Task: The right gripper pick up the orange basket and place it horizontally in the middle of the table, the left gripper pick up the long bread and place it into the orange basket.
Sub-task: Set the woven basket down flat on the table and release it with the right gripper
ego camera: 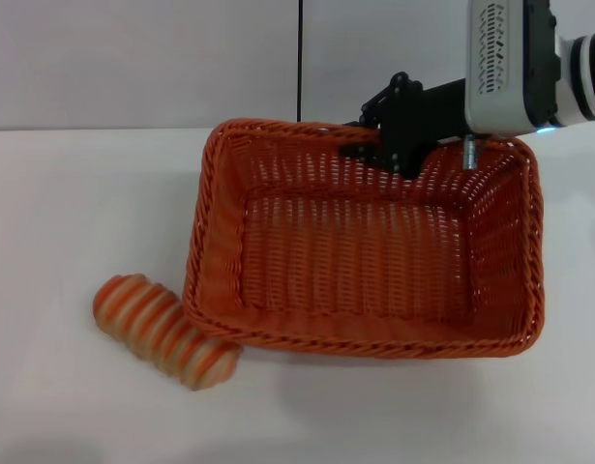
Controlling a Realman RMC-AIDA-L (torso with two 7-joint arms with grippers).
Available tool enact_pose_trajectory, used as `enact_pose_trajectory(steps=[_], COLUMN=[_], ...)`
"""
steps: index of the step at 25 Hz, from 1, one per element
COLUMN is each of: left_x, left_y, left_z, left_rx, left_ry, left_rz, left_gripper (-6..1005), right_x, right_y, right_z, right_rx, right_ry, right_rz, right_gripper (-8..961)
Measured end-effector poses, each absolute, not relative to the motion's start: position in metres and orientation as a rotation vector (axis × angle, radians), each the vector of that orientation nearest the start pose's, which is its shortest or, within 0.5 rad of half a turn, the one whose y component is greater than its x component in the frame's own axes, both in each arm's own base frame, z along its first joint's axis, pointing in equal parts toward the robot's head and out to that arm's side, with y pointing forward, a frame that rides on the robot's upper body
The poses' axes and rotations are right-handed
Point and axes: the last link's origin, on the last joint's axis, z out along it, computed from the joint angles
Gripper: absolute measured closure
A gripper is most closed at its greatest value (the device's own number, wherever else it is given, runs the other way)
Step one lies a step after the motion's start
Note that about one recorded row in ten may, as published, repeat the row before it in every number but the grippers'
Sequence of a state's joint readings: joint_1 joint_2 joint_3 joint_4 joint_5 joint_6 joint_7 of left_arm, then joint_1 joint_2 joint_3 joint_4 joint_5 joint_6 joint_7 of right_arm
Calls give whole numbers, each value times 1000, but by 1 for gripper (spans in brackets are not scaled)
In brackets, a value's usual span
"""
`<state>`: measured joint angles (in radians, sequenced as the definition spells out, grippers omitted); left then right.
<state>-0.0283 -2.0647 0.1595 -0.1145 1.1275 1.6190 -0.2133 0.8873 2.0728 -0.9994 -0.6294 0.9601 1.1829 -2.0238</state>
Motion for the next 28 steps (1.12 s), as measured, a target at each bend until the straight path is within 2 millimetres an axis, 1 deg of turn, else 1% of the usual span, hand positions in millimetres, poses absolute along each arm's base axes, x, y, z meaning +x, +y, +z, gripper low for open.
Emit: enact_pose_trajectory(steps=[10,18,23,28], left_x=[-414,-413,-414,-414], left_y=[146,148,147,146], left_z=[35,35,35,35], left_rx=[-1199,-1201,-1199,-1199], left_ry=[-610,-610,-612,-612], left_rz=[-604,-606,-604,-604], left_gripper=[259,263,266,268], right_x=[169,173,174,180], right_y=[417,408,408,410], right_z=[-50,-59,-60,-61], right_rx=[-2821,-2807,-2802,-2780], right_ry=[-410,-485,-470,-430], right_rz=[65,153,151,128], right_gripper=[771,768,766,764])
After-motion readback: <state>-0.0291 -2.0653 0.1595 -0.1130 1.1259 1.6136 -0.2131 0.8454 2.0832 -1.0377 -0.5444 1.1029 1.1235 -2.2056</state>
